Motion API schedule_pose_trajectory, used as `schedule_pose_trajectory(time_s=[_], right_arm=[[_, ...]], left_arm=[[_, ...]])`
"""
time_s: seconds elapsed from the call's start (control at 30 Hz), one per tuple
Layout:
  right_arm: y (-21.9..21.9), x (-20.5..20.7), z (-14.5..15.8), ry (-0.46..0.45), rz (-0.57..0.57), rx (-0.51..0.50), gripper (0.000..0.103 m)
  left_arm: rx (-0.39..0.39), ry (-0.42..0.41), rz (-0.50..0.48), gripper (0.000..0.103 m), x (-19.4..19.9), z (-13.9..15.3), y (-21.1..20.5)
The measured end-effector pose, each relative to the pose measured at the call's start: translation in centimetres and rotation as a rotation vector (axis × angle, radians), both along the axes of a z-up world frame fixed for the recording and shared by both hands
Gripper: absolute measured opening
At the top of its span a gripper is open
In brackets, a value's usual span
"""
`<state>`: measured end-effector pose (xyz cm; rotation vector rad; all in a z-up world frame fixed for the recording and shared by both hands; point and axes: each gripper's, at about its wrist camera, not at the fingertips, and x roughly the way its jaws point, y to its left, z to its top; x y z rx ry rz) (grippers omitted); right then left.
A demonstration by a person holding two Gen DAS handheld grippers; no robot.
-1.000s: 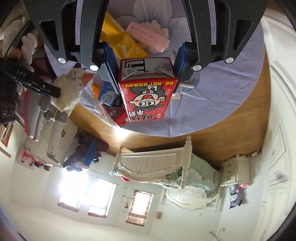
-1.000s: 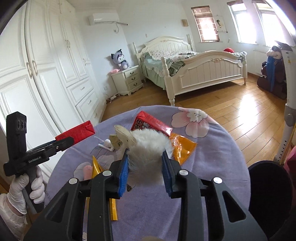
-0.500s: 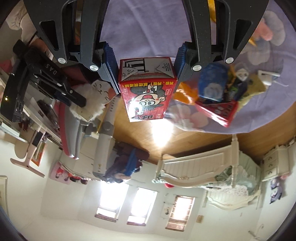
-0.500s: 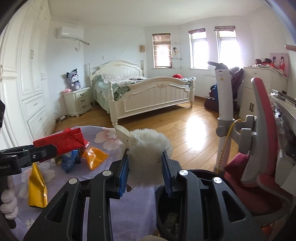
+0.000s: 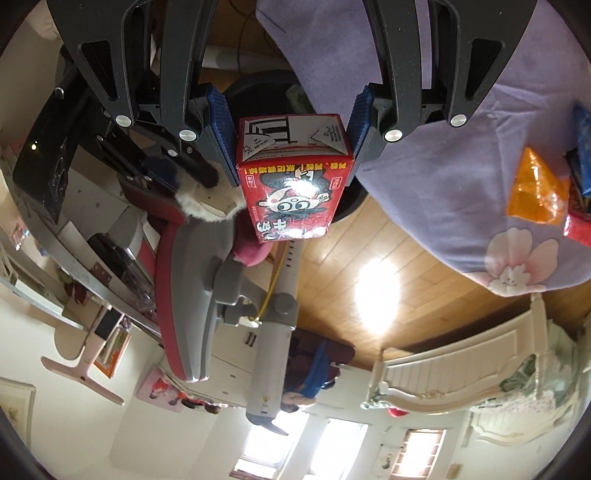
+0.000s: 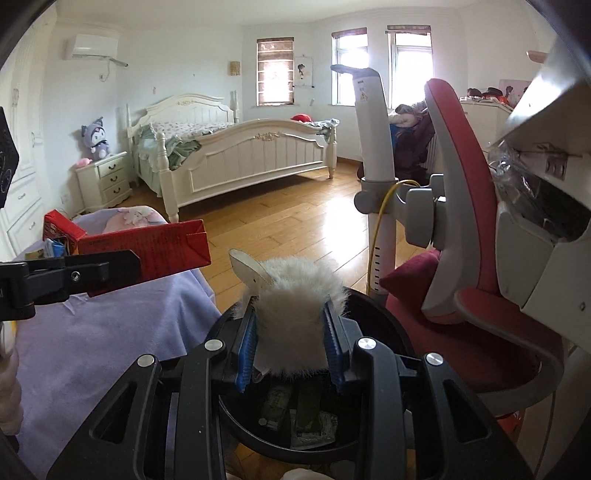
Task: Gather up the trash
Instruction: 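Carry fluffy item and red carton over the bin and release both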
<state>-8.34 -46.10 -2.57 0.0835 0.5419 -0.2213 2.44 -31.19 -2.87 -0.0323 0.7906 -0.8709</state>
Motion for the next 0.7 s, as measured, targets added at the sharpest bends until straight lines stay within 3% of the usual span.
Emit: schedule_pose_trajectory(time_s=[0.57,0.7], right_arm=[[-3.1,0.3,-2.8,0.050,-0.031,0.046,0.033],[-3.7,0.4,-3.0,0.068,-0.045,0.058,0.047]], left_arm=[[0.054,0.018,-0.047,0.053,1.3,-1.2,-4.9],[0.078,0.022,-0.062,0.053,1.4,-1.6,-6.0]])
